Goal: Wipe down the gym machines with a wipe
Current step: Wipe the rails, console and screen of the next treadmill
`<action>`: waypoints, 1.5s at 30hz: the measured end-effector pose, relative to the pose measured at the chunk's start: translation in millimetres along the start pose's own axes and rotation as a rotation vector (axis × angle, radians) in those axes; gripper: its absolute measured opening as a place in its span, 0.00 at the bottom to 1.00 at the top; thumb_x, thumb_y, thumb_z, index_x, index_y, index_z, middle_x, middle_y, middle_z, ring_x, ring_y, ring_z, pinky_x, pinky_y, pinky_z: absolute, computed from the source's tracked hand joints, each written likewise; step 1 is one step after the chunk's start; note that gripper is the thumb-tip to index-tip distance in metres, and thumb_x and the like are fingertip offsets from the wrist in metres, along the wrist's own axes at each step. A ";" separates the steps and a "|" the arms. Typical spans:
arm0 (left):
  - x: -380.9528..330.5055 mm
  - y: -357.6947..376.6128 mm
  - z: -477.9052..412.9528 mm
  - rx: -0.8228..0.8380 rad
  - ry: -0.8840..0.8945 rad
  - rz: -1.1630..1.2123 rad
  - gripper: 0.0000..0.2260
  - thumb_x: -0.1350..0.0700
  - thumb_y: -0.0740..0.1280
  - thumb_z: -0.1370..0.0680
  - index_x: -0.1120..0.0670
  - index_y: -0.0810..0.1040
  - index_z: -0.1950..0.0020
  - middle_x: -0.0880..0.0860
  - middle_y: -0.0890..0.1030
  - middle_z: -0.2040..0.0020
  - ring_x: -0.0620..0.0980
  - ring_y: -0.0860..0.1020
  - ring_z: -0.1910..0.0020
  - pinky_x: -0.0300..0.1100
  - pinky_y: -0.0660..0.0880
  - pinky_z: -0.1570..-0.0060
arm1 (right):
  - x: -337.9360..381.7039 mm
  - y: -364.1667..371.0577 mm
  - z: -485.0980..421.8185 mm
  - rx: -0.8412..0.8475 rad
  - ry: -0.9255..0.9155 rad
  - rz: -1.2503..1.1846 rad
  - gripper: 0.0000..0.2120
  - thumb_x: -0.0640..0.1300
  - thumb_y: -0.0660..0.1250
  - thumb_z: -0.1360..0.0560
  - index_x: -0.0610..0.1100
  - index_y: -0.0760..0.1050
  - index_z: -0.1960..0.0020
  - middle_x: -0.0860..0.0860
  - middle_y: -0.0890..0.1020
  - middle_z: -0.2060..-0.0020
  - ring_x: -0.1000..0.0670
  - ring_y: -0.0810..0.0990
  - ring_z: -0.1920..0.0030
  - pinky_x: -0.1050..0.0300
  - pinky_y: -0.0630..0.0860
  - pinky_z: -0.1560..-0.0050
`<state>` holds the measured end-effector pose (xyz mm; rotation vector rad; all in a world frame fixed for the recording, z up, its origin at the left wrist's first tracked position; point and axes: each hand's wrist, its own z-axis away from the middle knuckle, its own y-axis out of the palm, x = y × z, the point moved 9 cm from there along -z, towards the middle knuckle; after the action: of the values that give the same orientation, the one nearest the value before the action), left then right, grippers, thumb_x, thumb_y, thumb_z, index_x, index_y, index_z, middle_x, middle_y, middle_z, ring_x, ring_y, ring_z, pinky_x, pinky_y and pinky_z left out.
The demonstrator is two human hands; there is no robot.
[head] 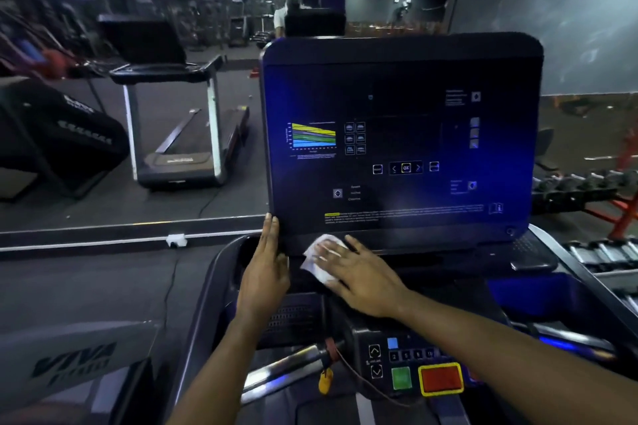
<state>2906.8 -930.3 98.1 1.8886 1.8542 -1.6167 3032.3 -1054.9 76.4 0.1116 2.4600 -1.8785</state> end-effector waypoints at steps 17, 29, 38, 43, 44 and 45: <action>28.2 -52.1 27.7 -0.171 -0.225 -0.137 0.23 0.59 0.60 0.20 0.45 0.70 0.25 0.47 0.79 0.34 0.49 0.78 0.37 0.47 0.76 0.39 | 25.2 5.5 -67.6 -0.017 -0.205 0.212 0.33 0.58 0.53 0.17 0.48 0.47 0.17 0.52 0.48 0.18 0.53 0.43 0.19 0.49 0.45 0.21; 19.6 -69.6 8.5 -0.344 -0.290 0.015 0.15 0.62 0.62 0.19 0.53 0.76 0.33 0.51 0.83 0.44 0.51 0.81 0.45 0.50 0.78 0.46 | 29.6 -46.6 -113.7 -0.126 -0.353 0.367 0.28 0.58 0.52 0.17 0.47 0.64 0.21 0.50 0.65 0.22 0.51 0.56 0.20 0.48 0.45 0.21; 3.6 -12.2 -10.1 -0.067 -0.373 0.220 0.15 0.61 0.58 0.16 0.58 0.75 0.31 0.54 0.81 0.42 0.55 0.78 0.40 0.37 0.67 0.50 | 24.8 -93.0 -151.1 -0.212 -0.418 0.496 0.24 0.52 0.48 0.16 0.46 0.74 0.28 0.47 0.73 0.27 0.46 0.62 0.21 0.46 0.49 0.21; 0.5 -7.2 -15.1 -0.075 -0.407 0.243 0.19 0.60 0.57 0.15 0.61 0.70 0.25 0.57 0.77 0.32 0.55 0.74 0.32 0.36 0.66 0.39 | 17.7 -116.8 -178.1 -0.293 -0.326 0.520 0.19 0.52 0.55 0.16 0.45 0.77 0.34 0.45 0.75 0.30 0.43 0.62 0.22 0.45 0.51 0.21; 0.6 -6.5 -16.7 -0.079 -0.404 0.246 0.19 0.60 0.57 0.15 0.61 0.70 0.25 0.58 0.76 0.31 0.56 0.73 0.31 0.38 0.66 0.37 | 22.6 -108.1 -173.9 -0.271 -0.396 0.510 0.16 0.52 0.57 0.16 0.46 0.77 0.35 0.45 0.76 0.31 0.43 0.63 0.22 0.45 0.52 0.21; -1.3 -6.9 -19.5 -0.088 -0.389 0.252 0.18 0.60 0.57 0.15 0.61 0.71 0.26 0.57 0.77 0.32 0.56 0.74 0.32 0.39 0.67 0.39 | 22.0 -107.3 -172.8 -0.263 -0.442 0.511 0.15 0.51 0.59 0.17 0.47 0.77 0.36 0.46 0.76 0.31 0.44 0.64 0.22 0.45 0.52 0.21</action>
<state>2913.9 -916.6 112.0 1.5578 1.4439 -1.6416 3002.8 -915.7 223.5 0.2548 2.0909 -1.2099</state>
